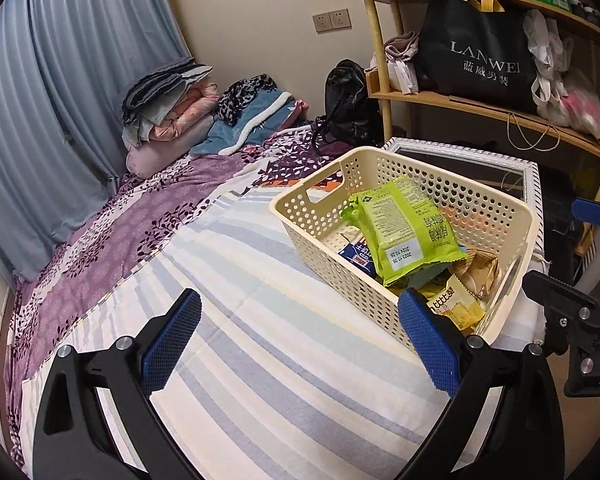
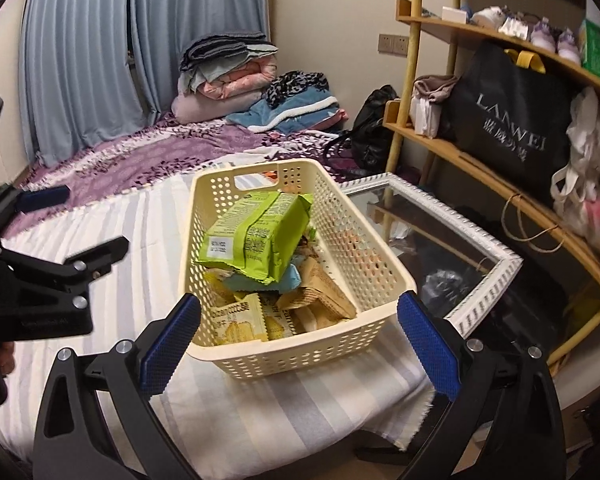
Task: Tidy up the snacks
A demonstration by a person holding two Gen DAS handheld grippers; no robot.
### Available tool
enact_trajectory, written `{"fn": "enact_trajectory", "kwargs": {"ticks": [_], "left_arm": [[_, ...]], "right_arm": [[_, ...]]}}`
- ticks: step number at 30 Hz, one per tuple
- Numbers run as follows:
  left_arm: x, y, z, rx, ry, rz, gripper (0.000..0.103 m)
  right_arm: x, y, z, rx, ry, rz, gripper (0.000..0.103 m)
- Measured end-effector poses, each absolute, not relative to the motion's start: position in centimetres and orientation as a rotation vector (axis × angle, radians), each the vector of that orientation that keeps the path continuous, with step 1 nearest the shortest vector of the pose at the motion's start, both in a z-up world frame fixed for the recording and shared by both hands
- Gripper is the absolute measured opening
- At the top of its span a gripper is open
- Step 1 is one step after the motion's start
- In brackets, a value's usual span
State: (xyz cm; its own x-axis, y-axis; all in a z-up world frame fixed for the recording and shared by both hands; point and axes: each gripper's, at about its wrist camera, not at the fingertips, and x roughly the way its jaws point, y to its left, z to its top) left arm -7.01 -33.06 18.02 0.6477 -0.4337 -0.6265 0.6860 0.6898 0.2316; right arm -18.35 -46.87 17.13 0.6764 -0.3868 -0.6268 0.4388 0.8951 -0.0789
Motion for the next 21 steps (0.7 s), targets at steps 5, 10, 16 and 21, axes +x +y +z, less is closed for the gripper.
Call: {"fn": "enact_trajectory", "kwargs": {"ticks": [5, 10, 16, 21], "left_arm": [[-7.1, -32.4, 18.0, 0.461, 0.581, -0.668, 0.1], [-7.4, -32.0, 18.1, 0.461, 0.577, -0.661, 0.1], [-7.4, -31.4, 18.1, 0.447, 0.59, -0.664, 0.1], [-7.7, -31.4, 18.0, 0.468, 0.575, -0.655, 0.1]], "right_arm": [[-18.8, -46.3, 17.3, 0.05, 0.685, -0.489, 0.098], [-19.1, -45.7, 17.7, 0.022, 0.673, -0.489, 0.098], [-19.1, -44.5, 17.7, -0.013, 0.679, -0.479, 0.098], [-19.0, -44.2, 17.8, -0.015, 0.678, -0.477, 0.098]]}}
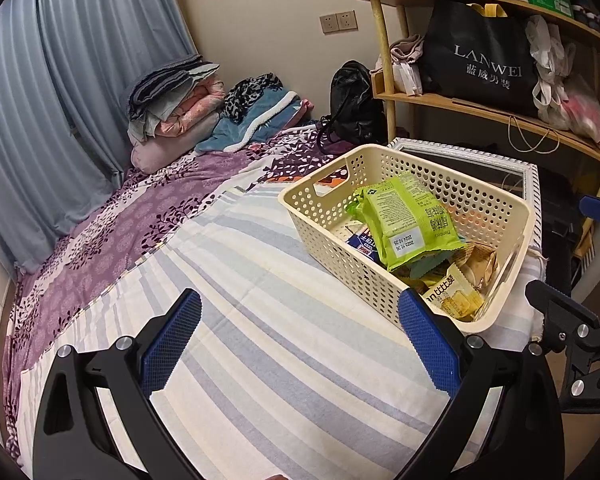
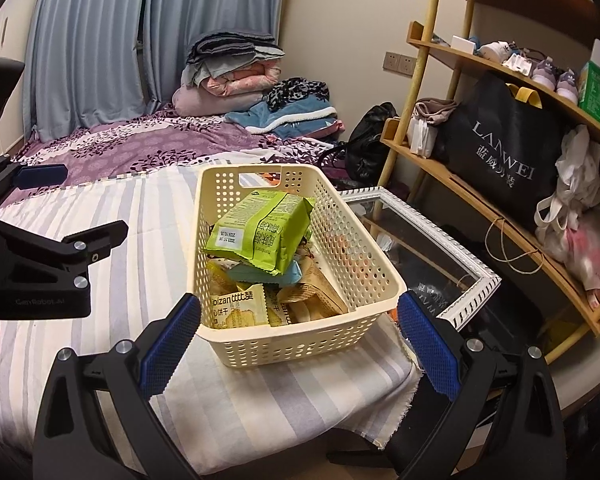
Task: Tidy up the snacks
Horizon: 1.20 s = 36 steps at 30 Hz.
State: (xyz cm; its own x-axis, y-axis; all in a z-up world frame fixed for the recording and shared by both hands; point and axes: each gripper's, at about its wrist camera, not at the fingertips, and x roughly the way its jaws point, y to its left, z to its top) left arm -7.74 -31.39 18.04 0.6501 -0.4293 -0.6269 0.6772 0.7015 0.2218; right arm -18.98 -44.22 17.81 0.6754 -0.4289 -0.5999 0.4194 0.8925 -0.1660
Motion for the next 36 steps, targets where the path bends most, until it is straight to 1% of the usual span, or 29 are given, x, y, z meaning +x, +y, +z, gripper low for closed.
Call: {"fn": "enact_trajectory", "kwargs": {"ticks": [36], "left_arm": [[-7.9, -33.2, 16.0, 0.562, 0.582, -0.635, 0.1]], "right_arm": [[-18.4, -45.0, 15.9, 0.012, 0.707, -0.46, 0.098]]}}
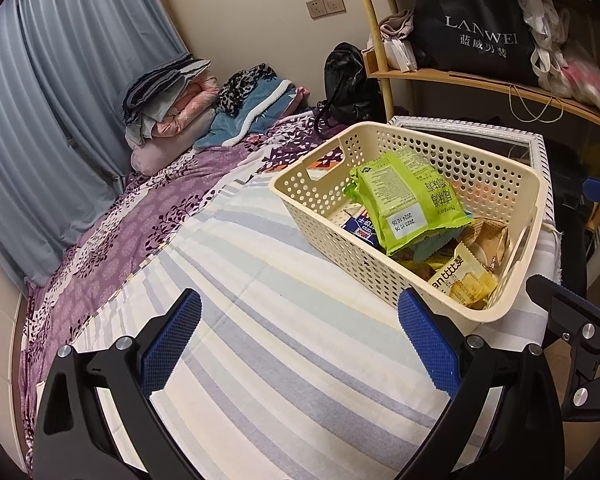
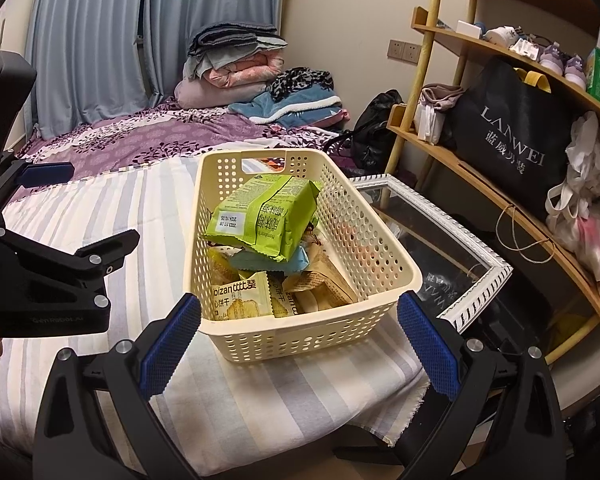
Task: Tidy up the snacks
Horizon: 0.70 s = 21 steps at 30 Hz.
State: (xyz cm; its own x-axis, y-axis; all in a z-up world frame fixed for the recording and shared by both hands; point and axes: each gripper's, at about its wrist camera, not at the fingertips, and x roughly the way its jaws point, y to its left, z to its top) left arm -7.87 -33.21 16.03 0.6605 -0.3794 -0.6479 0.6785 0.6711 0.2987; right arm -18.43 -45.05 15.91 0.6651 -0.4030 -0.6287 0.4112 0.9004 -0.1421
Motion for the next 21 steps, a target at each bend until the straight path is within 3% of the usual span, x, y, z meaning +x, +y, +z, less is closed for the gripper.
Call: {"fn": "enact_trajectory", "kwargs": {"ticks": [21], "left_arm": [[-8.79, -33.84, 15.75, 0.593, 0.553, -0.674, 0.1]], "right_arm": [[-18.61, -45.62, 15.14, 0.044, 0.717, -0.461, 0.098]]}}
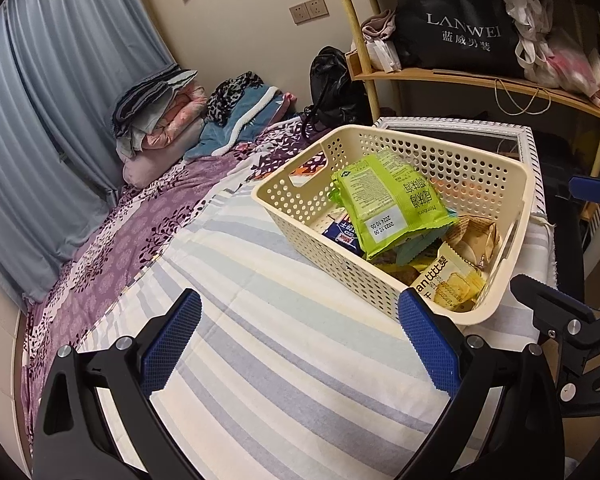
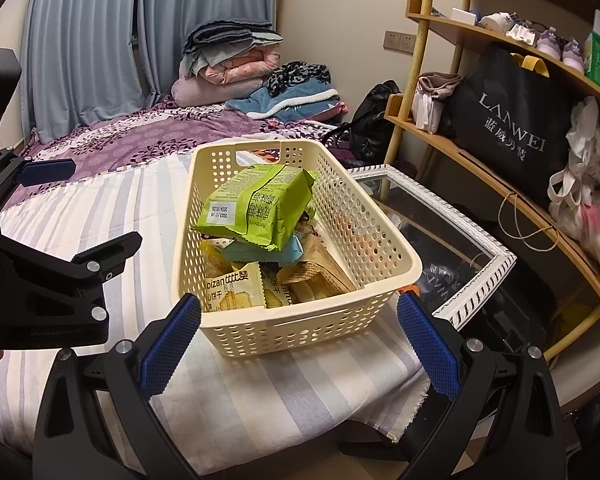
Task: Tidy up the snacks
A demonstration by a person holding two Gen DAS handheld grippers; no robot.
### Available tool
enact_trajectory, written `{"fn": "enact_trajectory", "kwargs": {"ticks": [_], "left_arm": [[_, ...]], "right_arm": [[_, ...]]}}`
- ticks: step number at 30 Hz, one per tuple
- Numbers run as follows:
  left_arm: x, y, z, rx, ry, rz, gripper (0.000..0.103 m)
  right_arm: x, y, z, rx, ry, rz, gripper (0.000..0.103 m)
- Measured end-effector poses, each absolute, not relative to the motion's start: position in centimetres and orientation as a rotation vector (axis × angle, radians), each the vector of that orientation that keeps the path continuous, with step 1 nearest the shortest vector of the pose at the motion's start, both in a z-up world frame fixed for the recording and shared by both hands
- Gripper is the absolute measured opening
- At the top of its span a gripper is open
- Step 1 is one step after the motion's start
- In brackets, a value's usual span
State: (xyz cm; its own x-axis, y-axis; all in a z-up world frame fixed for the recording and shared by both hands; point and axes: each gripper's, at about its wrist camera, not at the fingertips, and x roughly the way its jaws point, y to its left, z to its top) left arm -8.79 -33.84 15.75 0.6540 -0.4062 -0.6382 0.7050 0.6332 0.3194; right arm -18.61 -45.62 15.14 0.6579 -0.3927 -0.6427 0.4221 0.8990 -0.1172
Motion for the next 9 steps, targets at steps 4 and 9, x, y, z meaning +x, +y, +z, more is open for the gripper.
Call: {"fn": "enact_trajectory", "kwargs": {"ticks": [4, 9], "left_arm": [[-8.6, -33.8, 15.7, 0.595, 0.565, -0.664, 0.1], [-8.2, -32.7, 16.0, 0.566, 0.586, -0.65, 0.1]], "right_arm": [[-18.6, -45.4, 15.2, 0.041, 0.716, -0.455, 0.098], [-18.3, -44.4, 15.5, 0.03, 0.714, -0.428, 0.098]]}}
